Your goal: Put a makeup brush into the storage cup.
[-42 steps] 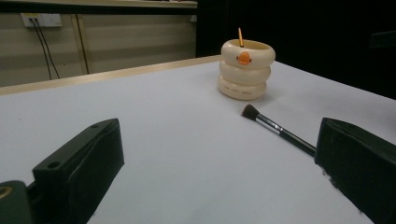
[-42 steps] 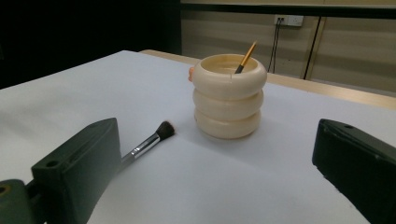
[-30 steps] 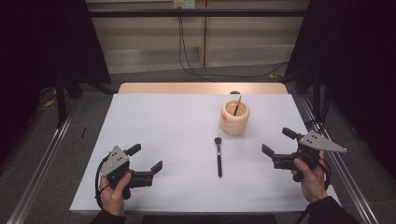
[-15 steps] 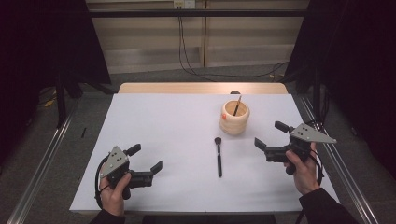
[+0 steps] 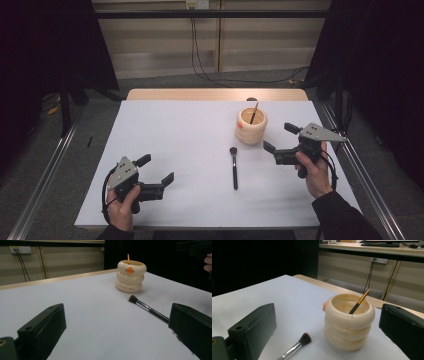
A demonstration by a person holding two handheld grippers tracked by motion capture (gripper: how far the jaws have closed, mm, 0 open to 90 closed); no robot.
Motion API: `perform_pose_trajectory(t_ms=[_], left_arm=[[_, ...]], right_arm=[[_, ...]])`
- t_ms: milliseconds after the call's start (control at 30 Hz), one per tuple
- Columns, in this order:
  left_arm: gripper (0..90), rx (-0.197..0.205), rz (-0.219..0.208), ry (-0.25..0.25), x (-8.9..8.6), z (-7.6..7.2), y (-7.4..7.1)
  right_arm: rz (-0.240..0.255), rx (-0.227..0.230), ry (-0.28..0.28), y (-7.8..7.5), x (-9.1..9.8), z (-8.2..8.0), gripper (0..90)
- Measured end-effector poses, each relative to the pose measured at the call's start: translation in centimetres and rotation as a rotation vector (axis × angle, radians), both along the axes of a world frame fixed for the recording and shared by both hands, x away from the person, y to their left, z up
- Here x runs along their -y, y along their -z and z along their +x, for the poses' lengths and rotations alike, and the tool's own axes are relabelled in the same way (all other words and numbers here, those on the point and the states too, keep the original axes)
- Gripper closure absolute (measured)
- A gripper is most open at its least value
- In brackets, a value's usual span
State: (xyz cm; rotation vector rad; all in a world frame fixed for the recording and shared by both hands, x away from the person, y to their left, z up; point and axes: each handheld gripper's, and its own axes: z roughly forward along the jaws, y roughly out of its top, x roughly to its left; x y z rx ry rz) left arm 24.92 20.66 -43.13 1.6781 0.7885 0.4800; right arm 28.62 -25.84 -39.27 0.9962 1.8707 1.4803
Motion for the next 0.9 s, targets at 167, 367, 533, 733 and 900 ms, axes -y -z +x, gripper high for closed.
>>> perform_pose_trajectory(t_ms=[167,367,533,733,900], left_arm=[[1.3,0.0,0.001,-0.001,0.0,0.0,0.0],[1.3,0.002,0.009,0.012,0.0,0.1,0.0],[1.3,0.002,0.003,0.011,0.0,0.0,0.0],[1.3,0.001,0.011,0.011,0.2,0.0,0.0],[1.3,0.001,0.007,0.009,0.1,0.1,0.0]], right_arm=[[-0.006,-0.006,0.008,0.0,-0.5,1.1,0.8],[0.01,-0.008,0.015,0.0,-1.0,2.5,0.8],[0.027,0.005,0.008,-0.5,-1.8,3.5,0.8],[0.007,0.005,-0.002,-0.8,-2.8,4.9,0.8],[0.026,-0.019,-0.025,-1.0,-3.7,5.8,0.8]])
